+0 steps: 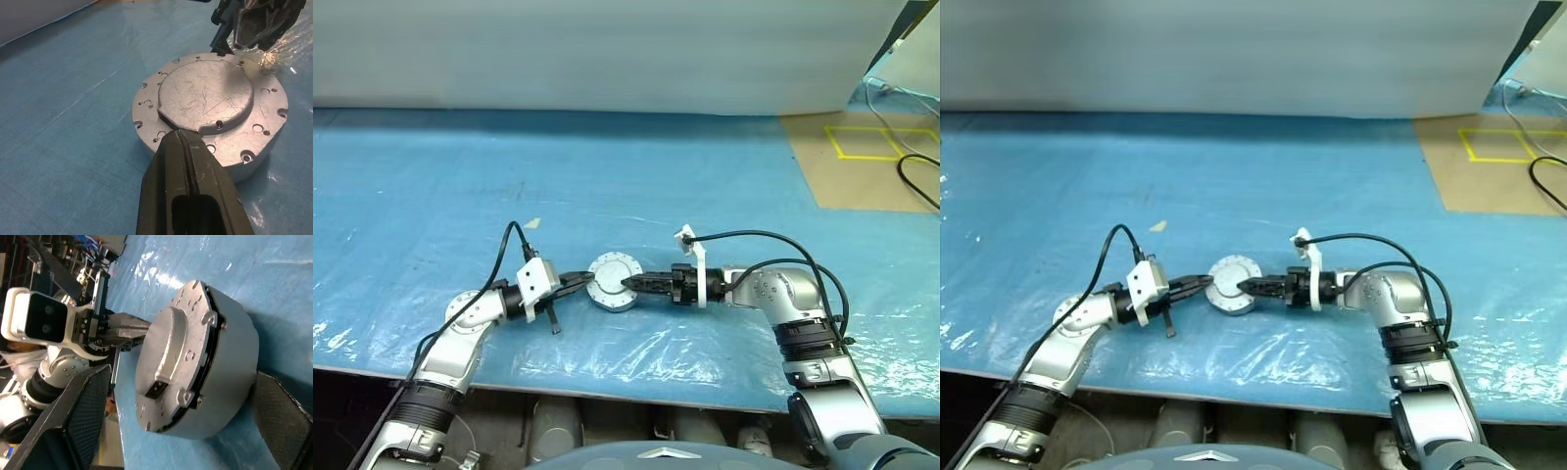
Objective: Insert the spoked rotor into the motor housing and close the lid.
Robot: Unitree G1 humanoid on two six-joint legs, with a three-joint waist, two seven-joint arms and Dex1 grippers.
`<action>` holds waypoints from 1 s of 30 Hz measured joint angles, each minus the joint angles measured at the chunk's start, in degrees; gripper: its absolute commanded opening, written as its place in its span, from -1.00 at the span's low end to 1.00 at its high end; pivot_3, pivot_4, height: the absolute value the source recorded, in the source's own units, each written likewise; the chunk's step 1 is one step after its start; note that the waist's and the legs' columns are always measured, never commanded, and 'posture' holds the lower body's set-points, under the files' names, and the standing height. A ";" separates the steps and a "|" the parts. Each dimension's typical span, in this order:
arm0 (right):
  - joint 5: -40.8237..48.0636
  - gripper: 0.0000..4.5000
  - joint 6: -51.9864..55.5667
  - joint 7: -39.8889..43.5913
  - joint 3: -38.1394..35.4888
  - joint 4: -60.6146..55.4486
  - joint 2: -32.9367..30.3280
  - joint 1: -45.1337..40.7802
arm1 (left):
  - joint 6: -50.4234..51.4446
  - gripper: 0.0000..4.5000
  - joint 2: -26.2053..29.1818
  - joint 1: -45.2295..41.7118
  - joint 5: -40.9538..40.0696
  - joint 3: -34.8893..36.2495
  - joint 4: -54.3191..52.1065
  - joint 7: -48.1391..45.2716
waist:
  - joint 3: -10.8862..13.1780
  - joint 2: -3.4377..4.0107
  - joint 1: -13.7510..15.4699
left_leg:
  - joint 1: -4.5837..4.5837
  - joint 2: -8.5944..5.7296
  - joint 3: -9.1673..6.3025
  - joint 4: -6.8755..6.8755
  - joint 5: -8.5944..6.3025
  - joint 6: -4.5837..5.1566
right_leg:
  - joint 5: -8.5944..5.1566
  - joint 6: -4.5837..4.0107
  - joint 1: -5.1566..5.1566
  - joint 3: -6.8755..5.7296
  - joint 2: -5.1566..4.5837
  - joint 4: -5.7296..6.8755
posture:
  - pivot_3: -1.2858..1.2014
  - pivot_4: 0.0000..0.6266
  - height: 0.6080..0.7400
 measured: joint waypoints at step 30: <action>3.52 -0.43 1.50 -0.42 -3.35 -0.03 -1.08 2.03 | -1.74 -1.00 -0.12 -1.02 0.25 0.12 2.15 -0.28 | 0.00 0.00 0.32 | -0.01 -0.01 0.00 0.02 0.00 0.00 | 0.00 0.00 0.01 -0.02 0.00 0.00 | 0.03 -0.52 1.00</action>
